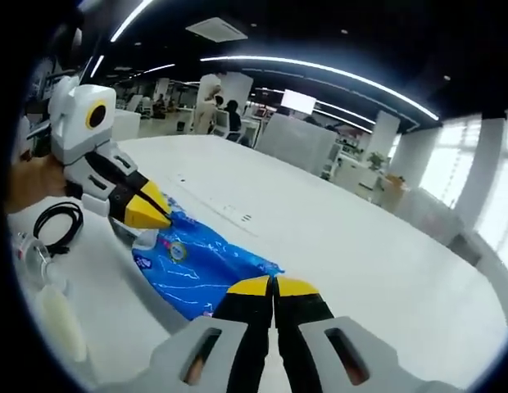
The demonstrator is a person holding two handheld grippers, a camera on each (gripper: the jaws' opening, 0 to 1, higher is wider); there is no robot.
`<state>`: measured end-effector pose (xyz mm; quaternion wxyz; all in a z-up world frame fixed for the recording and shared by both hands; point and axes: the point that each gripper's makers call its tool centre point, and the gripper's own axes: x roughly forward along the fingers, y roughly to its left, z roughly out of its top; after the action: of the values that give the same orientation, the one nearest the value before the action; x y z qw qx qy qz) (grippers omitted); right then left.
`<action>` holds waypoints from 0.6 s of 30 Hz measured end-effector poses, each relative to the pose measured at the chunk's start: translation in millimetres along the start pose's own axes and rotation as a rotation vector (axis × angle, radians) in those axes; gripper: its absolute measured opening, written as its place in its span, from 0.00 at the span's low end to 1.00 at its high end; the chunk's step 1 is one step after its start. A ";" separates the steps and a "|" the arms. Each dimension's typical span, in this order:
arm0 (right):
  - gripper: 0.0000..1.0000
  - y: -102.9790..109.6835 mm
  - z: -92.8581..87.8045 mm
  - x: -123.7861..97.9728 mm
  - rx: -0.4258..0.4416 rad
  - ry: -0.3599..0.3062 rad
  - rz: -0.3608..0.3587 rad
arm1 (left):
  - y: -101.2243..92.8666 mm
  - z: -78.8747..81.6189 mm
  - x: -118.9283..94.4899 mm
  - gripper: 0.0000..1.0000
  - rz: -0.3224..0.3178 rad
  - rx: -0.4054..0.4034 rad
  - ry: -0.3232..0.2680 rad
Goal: Arrange the tabletop items into an orderly group along one side of the table until the central work area is clear of visible clutter.
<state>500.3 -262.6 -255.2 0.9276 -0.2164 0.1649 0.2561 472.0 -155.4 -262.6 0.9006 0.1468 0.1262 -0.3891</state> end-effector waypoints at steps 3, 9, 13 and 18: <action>0.00 0.4 -4.7 2.8 -0.013 0.007 -0.013 | -0.9 -2.7 2.4 0.00 -0.003 0.010 0.010; 0.00 4.7 -9.6 3.5 -0.023 0.006 -0.029 | 2.8 -11.0 9.6 0.00 0.016 0.016 0.021; 0.00 6.9 -11.1 3.9 -0.026 0.003 -0.039 | 6.2 -12.4 12.9 0.00 0.022 0.013 0.024; 0.00 7.0 -14.3 5.6 -0.025 0.000 -0.053 | 7.8 -15.2 18.3 0.00 0.026 0.016 0.032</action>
<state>498.3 -261.9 -272.0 0.9313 -0.2321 0.1558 0.2335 488.2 -156.9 -281.6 0.9023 0.1617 0.1355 -0.3758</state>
